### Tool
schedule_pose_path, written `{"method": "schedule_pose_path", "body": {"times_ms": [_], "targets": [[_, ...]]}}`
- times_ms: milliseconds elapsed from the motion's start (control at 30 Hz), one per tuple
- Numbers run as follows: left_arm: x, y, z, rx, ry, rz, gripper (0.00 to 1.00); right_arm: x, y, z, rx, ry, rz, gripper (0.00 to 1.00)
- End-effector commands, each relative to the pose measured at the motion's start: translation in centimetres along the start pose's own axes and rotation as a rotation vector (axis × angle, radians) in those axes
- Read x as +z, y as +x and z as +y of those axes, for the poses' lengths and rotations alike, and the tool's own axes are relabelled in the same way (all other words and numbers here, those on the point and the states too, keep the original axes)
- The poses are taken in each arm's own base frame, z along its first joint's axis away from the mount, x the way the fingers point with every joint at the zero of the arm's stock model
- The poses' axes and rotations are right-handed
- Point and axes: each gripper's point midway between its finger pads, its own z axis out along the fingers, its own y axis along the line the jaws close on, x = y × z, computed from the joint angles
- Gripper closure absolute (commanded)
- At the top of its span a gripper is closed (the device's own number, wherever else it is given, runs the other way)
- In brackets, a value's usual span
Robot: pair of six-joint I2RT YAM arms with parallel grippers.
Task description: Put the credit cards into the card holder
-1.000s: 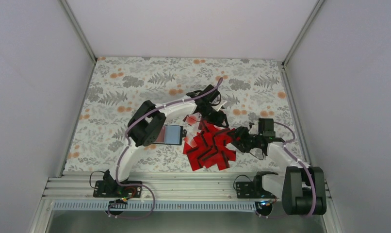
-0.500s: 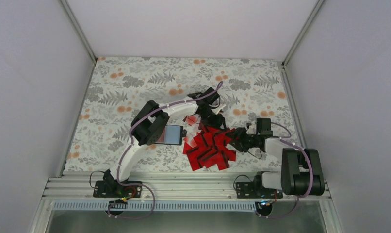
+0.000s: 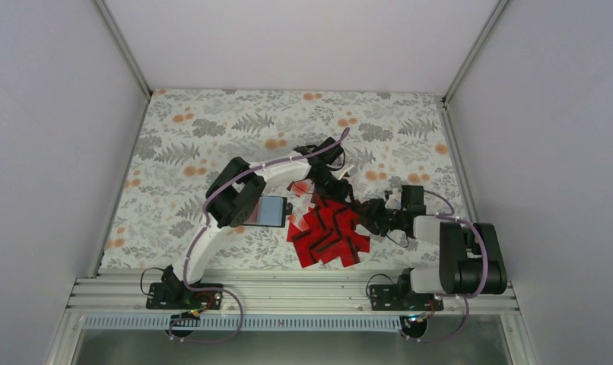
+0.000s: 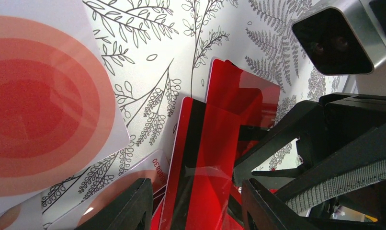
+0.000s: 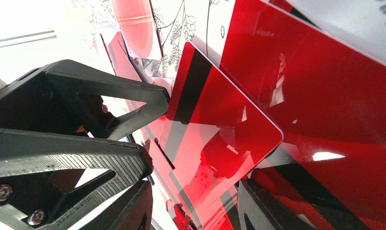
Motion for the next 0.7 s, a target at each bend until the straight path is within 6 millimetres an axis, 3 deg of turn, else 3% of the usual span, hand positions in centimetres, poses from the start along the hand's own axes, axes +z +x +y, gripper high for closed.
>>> {"method": "schedule_pose_path", "body": {"times_ms": [0, 433, 667], "targets": [[2.3, 2.8, -0.5, -0.026, 0.059, 0.103, 0.52, 0.2, -0.9, -0.7, -0.03, 0.01, -0.054, 0.55], [2.7, 4.0, -2.3, -0.061, 0.142, 0.13, 0.52, -1.5, -1.2, 4.0, -0.171, -0.132, -0.099, 0.6], [2.6, 4.5, -2.6, -0.067, 0.152, 0.126, 0.52, -1.4, -1.0, 3.2, -0.154, -0.11, -0.103, 0.62]]}}
